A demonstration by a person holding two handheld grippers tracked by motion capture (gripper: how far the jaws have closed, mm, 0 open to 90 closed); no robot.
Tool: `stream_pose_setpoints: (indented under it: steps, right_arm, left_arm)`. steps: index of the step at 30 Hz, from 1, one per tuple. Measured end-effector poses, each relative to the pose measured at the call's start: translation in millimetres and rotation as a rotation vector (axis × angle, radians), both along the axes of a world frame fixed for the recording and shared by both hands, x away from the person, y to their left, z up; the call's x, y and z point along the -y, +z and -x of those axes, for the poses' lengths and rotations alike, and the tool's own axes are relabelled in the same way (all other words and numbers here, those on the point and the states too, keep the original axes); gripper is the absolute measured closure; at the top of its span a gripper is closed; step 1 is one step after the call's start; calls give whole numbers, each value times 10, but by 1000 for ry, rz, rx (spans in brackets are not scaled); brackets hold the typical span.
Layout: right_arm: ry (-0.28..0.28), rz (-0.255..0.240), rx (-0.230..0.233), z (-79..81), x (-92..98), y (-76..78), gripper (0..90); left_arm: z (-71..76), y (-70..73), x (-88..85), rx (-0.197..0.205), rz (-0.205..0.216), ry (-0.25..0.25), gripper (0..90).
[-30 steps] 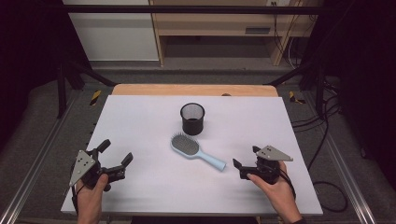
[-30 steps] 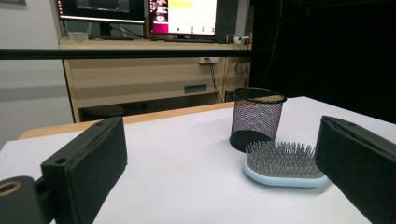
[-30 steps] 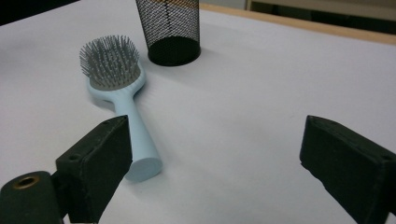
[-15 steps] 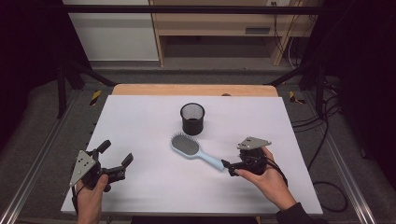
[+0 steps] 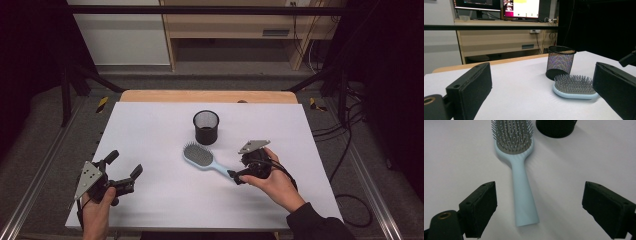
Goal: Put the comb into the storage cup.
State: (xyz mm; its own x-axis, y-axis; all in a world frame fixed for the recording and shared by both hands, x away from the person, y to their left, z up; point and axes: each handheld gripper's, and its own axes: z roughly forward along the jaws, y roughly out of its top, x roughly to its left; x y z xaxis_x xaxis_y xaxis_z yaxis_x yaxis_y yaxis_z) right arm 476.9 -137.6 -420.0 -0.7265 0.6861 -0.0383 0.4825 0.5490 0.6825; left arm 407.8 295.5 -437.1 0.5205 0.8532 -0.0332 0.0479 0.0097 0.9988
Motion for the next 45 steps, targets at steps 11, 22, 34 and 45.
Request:
stream_pose_setpoints:
  steps: [11,22,34,45]
  right_arm:
    - [20,54,-37,-135,-213,-58,121]
    - [39,81,-54,-228,-354,-75,118]
    - [65,111,-77,-273,-471,-122,109]
    - [95,127,-115,-331,-581,-184,143]
  left_arm:
    - [-1,-2,-1,-2,6,-1,23]
    - [-14,-11,7,-10,-4,-1,23]
    - [-109,-60,-8,-26,-30,24,24]
    - [-331,-120,37,-30,-55,30,24]
